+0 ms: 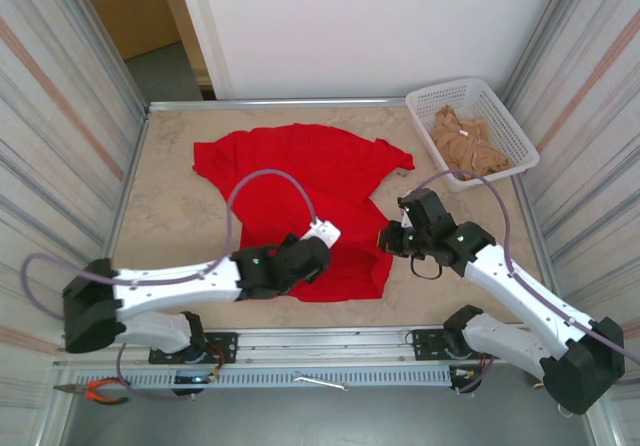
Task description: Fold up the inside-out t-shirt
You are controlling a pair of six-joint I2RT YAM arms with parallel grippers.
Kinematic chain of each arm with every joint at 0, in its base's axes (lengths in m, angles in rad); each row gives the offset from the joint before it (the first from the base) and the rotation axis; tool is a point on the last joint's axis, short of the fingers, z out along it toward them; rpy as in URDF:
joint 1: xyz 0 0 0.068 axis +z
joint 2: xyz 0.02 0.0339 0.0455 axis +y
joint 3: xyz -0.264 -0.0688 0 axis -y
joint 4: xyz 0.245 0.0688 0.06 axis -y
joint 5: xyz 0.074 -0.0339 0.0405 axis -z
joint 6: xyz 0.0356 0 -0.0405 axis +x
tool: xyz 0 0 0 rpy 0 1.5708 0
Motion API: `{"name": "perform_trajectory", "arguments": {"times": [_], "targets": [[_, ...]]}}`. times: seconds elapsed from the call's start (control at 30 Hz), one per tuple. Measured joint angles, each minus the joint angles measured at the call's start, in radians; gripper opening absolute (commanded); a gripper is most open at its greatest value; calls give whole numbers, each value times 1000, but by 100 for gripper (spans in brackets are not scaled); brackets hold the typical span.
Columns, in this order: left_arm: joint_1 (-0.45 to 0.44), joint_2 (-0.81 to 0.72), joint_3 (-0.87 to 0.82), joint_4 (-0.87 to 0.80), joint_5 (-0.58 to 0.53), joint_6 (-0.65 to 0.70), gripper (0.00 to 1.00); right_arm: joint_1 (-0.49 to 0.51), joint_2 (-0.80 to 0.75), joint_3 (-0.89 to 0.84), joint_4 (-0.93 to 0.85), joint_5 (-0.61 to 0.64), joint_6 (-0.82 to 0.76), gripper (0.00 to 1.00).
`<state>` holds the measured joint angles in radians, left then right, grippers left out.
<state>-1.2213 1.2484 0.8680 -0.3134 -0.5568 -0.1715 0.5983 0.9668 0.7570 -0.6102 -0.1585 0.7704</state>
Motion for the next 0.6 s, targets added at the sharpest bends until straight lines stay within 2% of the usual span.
{"name": "perform_trajectory", "arguments": {"times": [0.1,0.13,0.23,0.37,0.47,0.6], "targets": [[18,-72,91,-27,46,29,0,-4,7,-1,19,-3,5,39],[24,-88,116,-35,57,39,0,-4,7,-2,22,-3,4,44],[31,-108,166,-66,75,64,0,-2,-5,-10,41,-4,1,47],[37,-101,200,-113,90,87,0,56,-67,-24,60,5,1,41],[38,-95,227,-145,94,100,0,184,-134,-37,90,35,6,25],[55,-93,271,-181,95,112,0,413,-169,-77,198,117,33,6]]}}
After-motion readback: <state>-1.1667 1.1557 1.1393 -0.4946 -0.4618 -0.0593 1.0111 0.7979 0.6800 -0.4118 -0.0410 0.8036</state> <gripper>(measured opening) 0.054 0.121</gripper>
